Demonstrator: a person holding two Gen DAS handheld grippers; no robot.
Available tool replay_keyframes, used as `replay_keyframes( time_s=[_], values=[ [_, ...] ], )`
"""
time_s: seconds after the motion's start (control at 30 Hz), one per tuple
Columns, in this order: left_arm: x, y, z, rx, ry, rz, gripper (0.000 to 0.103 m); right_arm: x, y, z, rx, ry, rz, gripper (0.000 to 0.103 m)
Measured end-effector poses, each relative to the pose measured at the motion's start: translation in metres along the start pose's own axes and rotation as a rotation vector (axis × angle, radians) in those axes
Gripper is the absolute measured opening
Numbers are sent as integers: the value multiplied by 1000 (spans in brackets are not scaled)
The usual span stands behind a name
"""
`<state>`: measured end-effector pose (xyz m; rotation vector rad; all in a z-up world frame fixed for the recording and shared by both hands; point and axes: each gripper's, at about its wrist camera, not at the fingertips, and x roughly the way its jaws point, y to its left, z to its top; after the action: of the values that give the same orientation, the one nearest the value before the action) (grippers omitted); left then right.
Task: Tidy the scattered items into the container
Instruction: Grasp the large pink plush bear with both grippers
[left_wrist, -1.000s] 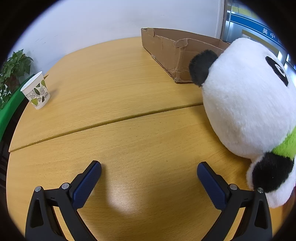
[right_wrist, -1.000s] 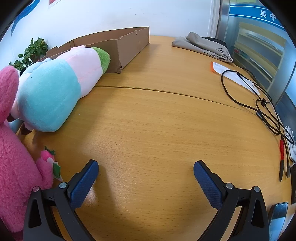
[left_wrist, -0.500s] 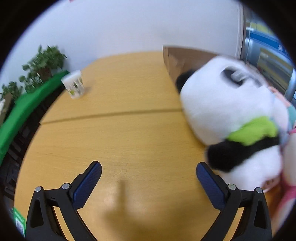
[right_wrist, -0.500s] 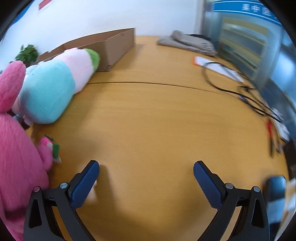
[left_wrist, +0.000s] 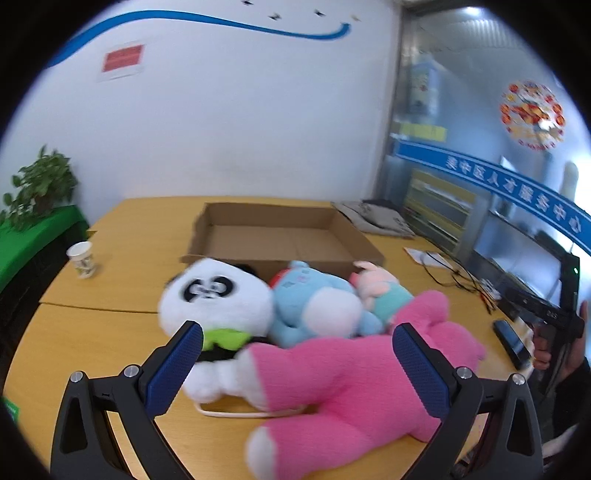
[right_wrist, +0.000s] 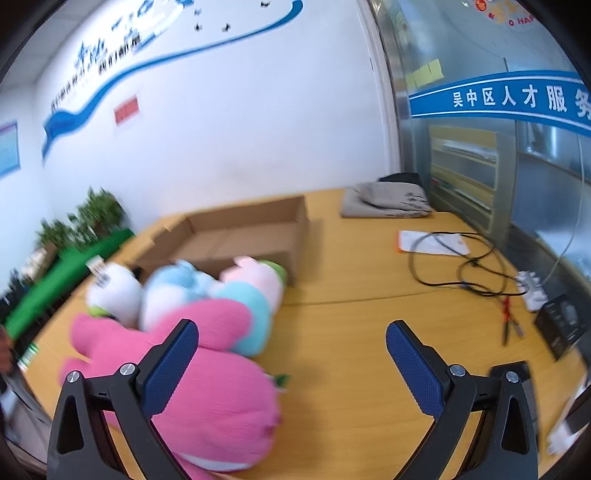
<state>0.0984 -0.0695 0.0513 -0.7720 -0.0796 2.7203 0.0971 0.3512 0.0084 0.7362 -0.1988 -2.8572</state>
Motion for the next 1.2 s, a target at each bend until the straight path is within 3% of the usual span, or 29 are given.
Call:
replay_keyframes(
  time_s=[0.2,0.37,0.57,0.63,0.87,1.0,1.13,1.2],
  values=[
    [43,-49,-20,90,74,-75,102,7,40,-21,-19,41,99,103],
    [81,-62,-44,53,199,-101,102,41,46,-45,19,156,155,103],
    [140,-46,-74,-51,389,-45,102,94,31,-78,114,313,178,103],
    [148,-39,-79,-72,399,-63,103,103,21,-83,193,328,227,103],
    [152,-24,-83,-137,408,-151,101,112,27,-83,146,326,228,103],
    [148,-22,-81,-158,419,-195,83,114,23,-84,154,332,252,103],
    [140,-23,-82,-158,421,-194,70,110,32,-83,126,326,213,103],
    [135,-21,-81,-174,417,-197,63,103,40,-80,74,301,194,98]
  ],
)
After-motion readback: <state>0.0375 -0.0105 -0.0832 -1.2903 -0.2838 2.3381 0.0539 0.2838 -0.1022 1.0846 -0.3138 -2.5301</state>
